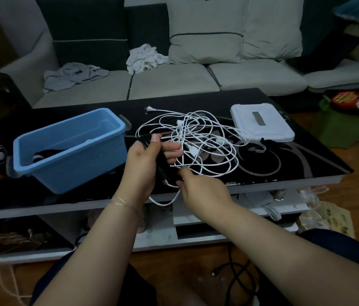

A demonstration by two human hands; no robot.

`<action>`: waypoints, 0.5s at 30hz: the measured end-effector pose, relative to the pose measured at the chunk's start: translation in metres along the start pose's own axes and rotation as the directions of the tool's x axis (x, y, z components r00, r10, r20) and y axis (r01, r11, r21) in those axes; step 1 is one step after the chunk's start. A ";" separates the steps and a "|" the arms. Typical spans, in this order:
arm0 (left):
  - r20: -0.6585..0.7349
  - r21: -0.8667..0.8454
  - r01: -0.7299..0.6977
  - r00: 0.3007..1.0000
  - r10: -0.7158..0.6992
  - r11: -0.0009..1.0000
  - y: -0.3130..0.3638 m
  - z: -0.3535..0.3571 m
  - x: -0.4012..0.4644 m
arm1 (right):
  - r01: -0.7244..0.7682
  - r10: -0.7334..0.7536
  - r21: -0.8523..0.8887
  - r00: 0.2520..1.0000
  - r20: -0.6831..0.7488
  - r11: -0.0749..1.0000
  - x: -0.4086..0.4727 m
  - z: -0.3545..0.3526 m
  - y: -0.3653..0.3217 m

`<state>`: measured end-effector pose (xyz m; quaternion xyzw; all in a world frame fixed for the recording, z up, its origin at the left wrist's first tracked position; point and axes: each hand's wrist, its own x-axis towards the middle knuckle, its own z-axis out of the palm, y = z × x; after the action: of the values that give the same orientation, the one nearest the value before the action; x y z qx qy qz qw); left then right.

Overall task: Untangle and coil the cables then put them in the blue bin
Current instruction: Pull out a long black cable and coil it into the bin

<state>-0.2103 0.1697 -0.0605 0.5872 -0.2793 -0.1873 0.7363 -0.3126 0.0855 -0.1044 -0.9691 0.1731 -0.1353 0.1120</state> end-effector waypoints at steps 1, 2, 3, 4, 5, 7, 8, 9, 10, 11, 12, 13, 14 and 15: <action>0.006 0.060 -0.017 1.000 0.016 0.998 0.000 0.000 0.000 | 0.011 -0.011 -0.013 1.000 -0.021 1.000 0.000 -0.001 0.000; 0.008 0.124 -0.034 0.999 0.034 0.992 -0.001 0.000 -0.001 | 0.022 -0.023 -0.021 0.999 -0.035 1.000 -0.001 -0.002 0.000; 0.003 0.179 -0.048 0.999 0.048 0.983 -0.002 0.000 -0.001 | 0.039 -0.040 -0.026 0.998 -0.041 0.999 -0.001 -0.003 0.000; -0.007 0.209 -0.052 0.999 0.054 0.976 -0.003 0.000 -0.001 | 0.063 -0.064 -0.030 0.997 -0.048 0.998 -0.002 -0.003 0.000; -0.020 0.224 -0.044 0.999 0.050 0.974 -0.005 0.001 -0.001 | 0.090 -0.092 -0.036 0.994 -0.059 0.995 -0.002 -0.003 0.001; -0.024 0.269 -0.025 0.999 0.033 0.963 -0.007 0.002 0.000 | 0.122 -0.125 -0.037 0.989 -0.077 0.992 -0.002 -0.005 0.003; -0.017 0.316 -0.030 0.999 0.038 0.948 -0.008 0.002 0.000 | 0.120 -0.122 -0.032 0.989 -0.084 0.992 -0.002 -0.007 0.004; -0.007 0.381 -0.044 0.999 0.051 0.923 -0.008 0.003 0.000 | 0.111 -0.113 -0.030 0.990 -0.089 0.993 -0.001 -0.007 0.006; 0.006 0.446 -0.060 0.998 0.064 0.893 -0.009 0.003 -0.001 | 0.104 -0.107 -0.038 0.990 -0.092 0.994 0.000 -0.007 0.008; 0.021 0.506 -0.073 0.997 0.072 0.859 -0.010 0.004 -0.002 | 0.101 -0.106 -0.053 0.990 -0.097 0.994 -0.001 -0.007 0.009; 0.039 0.559 -0.086 0.996 0.078 0.824 -0.012 0.004 -0.003 | 0.102 -0.110 -0.071 0.988 -0.105 0.992 -0.001 -0.007 0.010; 0.063 0.609 -0.097 0.995 0.074 0.788 -0.014 0.005 -0.003 | 0.114 -0.124 -0.095 0.986 -0.115 0.989 -0.002 -0.006 0.010; 0.095 0.652 -0.106 0.994 0.058 0.751 -0.015 0.006 -0.004 | 0.129 -0.144 -0.122 0.982 -0.123 0.984 -0.003 -0.006 0.009; 0.128 0.693 -0.115 0.991 0.036 0.712 -0.016 0.007 -0.004 | 0.142 -0.161 -0.144 0.979 -0.128 0.979 -0.003 -0.006 0.008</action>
<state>-0.2168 0.1631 -0.0753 0.7990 -0.3911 -0.0685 0.4516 -0.3198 0.0783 -0.1017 -0.9730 0.1148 -0.1988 0.0238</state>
